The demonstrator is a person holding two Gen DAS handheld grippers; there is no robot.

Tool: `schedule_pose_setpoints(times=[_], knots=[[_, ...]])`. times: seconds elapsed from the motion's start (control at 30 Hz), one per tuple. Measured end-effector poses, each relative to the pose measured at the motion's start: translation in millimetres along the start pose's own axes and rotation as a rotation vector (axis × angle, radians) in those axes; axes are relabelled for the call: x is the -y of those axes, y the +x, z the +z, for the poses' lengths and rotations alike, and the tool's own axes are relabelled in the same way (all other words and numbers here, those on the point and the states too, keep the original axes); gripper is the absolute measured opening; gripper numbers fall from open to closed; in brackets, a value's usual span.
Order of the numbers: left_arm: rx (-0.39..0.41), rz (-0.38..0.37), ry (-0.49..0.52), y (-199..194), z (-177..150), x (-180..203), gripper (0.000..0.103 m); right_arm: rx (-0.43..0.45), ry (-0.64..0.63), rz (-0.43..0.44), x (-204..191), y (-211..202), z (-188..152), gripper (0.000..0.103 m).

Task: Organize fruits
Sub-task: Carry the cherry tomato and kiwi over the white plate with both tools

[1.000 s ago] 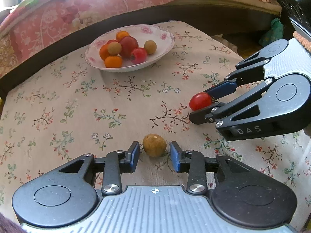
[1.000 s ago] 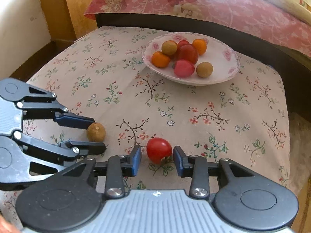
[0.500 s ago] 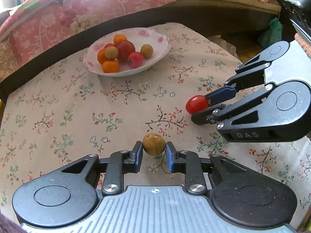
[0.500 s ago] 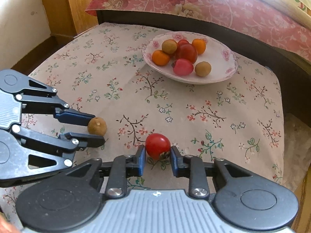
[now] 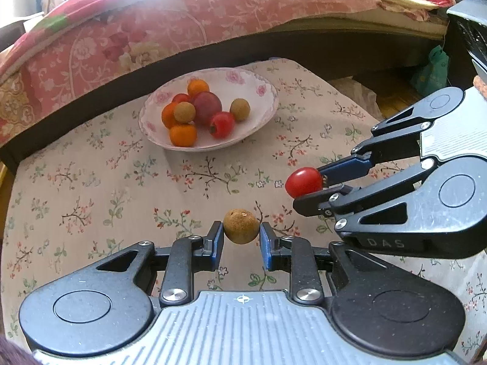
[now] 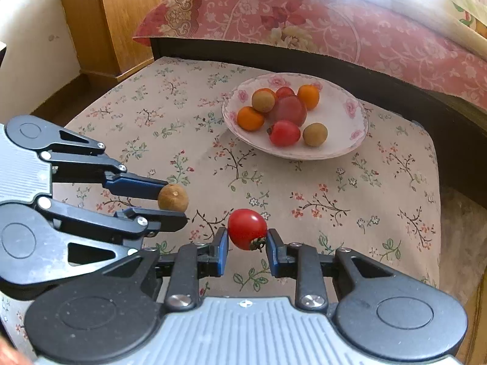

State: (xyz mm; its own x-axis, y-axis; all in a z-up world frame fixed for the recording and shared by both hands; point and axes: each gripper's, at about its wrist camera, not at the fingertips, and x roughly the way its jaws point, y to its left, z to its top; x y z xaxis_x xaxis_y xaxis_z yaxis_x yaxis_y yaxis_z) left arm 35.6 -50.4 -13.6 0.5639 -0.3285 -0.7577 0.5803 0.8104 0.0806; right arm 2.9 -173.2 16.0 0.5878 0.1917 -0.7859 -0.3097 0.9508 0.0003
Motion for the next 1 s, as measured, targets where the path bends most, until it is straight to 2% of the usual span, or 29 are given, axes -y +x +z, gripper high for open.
schedule_pose_setpoints(times=[1.0], knots=[[0.05, 0.033, -0.002, 6, 22, -11, 0.031, 0.056, 0.035, -0.044, 12, 0, 20, 0.031]])
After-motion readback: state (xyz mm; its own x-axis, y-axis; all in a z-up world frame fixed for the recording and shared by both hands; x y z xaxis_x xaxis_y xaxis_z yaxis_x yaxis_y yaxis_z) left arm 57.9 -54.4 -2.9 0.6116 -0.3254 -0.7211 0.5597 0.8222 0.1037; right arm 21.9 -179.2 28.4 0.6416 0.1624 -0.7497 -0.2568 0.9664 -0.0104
